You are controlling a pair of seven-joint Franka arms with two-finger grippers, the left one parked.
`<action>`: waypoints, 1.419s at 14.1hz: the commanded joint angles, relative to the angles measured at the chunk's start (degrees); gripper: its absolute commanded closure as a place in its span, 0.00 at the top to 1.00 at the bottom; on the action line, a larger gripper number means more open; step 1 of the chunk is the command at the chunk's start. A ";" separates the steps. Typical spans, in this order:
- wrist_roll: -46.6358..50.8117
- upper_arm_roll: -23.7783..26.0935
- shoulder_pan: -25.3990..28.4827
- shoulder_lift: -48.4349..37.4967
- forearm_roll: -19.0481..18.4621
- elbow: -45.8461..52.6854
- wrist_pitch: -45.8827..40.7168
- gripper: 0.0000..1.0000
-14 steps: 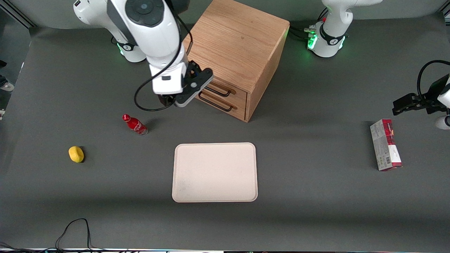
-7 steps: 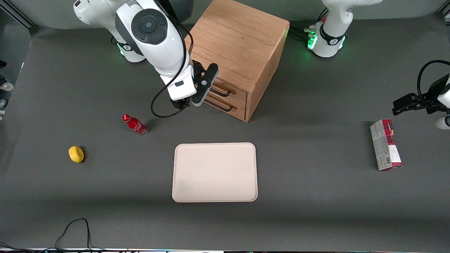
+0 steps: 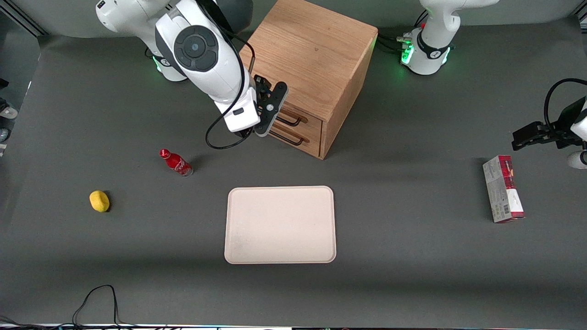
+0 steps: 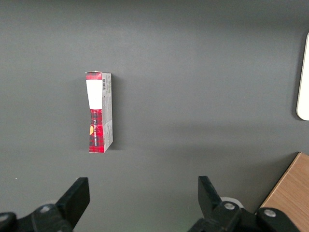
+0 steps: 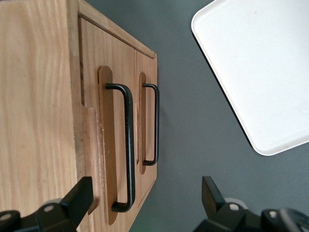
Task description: Open upper drawer
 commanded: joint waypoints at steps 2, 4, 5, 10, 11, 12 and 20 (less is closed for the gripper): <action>-1.61 -0.50 1.37 -3.54 1.58 -7.47 4.32 1.00; -1.70 -0.50 1.46 -3.54 1.40 -9.05 6.33 1.00; -1.70 -0.50 1.55 -3.54 1.40 -10.28 7.65 1.00; -1.78 -0.50 1.64 -3.28 1.14 -13.36 12.05 1.00; -1.78 -0.50 1.64 -3.19 1.14 -14.06 13.10 1.00; -1.78 -0.50 1.72 -3.10 1.14 -14.94 14.24 1.00; -1.78 -0.68 2.87 -1.52 -0.17 -17.67 19.35 1.00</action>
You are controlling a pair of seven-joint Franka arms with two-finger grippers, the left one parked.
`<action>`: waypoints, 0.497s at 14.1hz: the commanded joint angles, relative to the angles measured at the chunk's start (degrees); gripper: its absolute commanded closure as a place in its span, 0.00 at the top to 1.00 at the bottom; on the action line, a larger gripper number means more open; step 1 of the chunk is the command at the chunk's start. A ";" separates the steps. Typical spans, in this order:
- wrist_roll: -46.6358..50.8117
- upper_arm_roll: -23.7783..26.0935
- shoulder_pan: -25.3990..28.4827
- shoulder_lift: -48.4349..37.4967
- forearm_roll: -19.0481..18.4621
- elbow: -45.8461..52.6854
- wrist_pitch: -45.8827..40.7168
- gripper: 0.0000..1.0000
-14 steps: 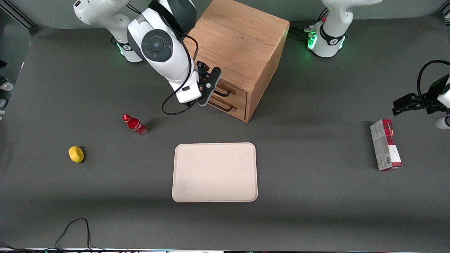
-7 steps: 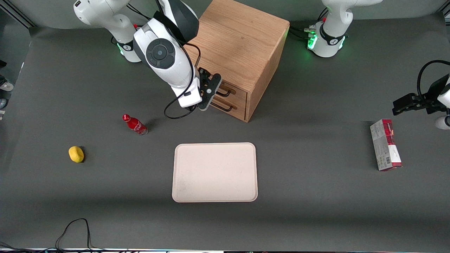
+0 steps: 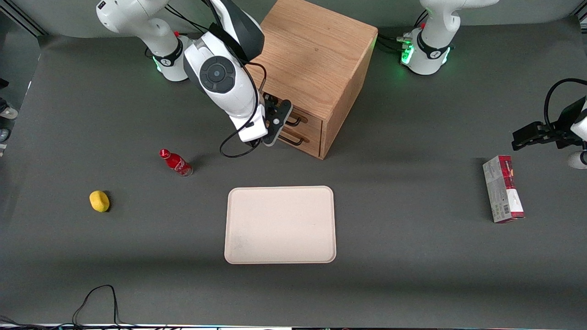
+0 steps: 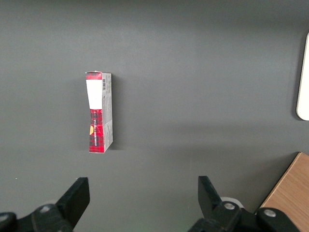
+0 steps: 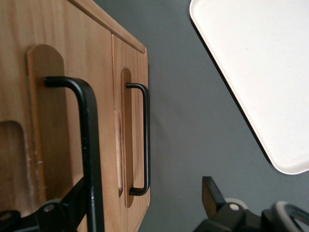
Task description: Open upper drawer
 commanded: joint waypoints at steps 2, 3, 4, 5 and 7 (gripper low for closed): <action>-1.29 -0.76 0.47 0.21 -0.22 -1.06 1.94 1.00; -1.29 -0.76 0.47 0.21 -0.22 -1.06 2.12 1.00; -1.29 -0.76 0.47 0.12 -0.22 -0.97 2.03 1.00; -1.29 -0.76 0.30 0.21 -0.22 -0.79 2.12 1.00; -1.38 -0.85 -0.31 0.64 -0.31 0.08 2.12 1.00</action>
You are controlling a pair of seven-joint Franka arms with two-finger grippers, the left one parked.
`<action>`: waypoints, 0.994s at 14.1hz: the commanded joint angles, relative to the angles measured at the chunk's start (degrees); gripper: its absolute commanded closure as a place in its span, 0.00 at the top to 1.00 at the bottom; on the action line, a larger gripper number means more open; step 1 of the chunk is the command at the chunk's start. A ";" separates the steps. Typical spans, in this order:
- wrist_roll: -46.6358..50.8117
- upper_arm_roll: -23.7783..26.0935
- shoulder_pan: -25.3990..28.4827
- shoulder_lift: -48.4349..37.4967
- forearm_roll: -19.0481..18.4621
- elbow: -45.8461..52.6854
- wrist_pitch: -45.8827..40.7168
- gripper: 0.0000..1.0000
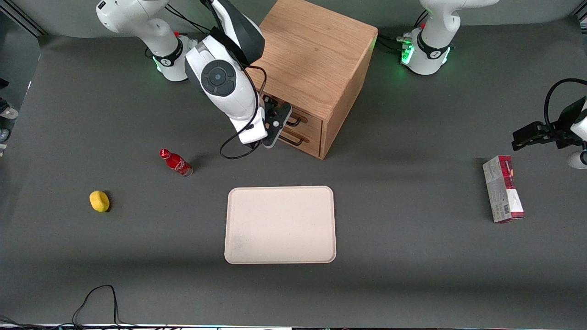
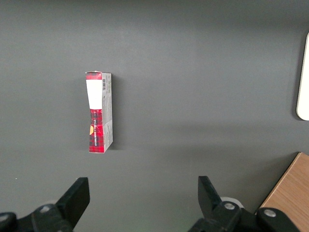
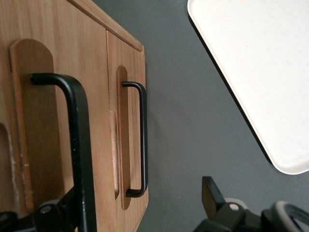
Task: Open upper drawer
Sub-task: 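Pull the upper drawer outward by its handle with the right gripper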
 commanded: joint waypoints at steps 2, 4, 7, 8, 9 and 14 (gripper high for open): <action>-3.00 -0.75 -1.51 1.90 -0.19 2.74 0.82 1.00; -2.93 -0.75 -2.83 3.05 -0.19 5.02 0.56 1.00; -2.75 -0.75 -3.79 5.07 -0.10 8.10 -1.63 1.00; -2.66 -0.84 -4.49 6.03 -0.18 9.94 -3.21 1.00; -2.58 -0.84 -4.93 7.17 -0.19 11.70 -4.96 1.00; -2.57 -1.02 -6.60 9.99 -1.59 14.69 -6.56 1.00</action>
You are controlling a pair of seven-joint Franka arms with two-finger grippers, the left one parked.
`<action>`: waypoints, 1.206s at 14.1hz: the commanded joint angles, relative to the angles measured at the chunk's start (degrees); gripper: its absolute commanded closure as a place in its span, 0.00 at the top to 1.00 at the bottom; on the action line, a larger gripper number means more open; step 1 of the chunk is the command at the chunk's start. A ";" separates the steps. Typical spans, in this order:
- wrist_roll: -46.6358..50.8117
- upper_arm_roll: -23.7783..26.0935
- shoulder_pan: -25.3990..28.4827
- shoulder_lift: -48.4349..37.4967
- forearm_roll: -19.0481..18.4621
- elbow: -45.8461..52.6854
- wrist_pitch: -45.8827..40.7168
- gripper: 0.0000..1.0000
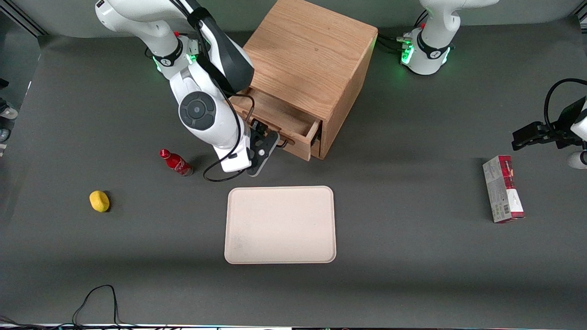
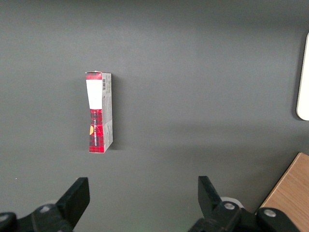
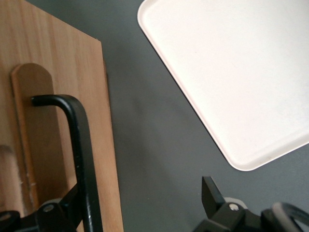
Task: Open upper drawer
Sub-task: 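Pull the upper drawer outward by its handle with the right gripper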
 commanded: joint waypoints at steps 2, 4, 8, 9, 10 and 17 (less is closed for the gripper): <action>-0.76 -0.17 -1.40 3.96 -2.12 6.06 -3.56 1.00; -0.93 -0.17 -2.80 5.89 -2.12 9.66 -6.63 1.00; -2.42 -0.26 -4.91 7.39 -2.04 12.40 -8.23 1.00; -2.87 -0.26 -5.09 7.83 -2.04 12.49 -8.23 1.00; -3.04 -0.26 -5.18 8.01 -2.12 12.58 -8.23 1.00; -5.07 -0.26 -8.78 12.31 -2.12 17.94 -9.64 1.00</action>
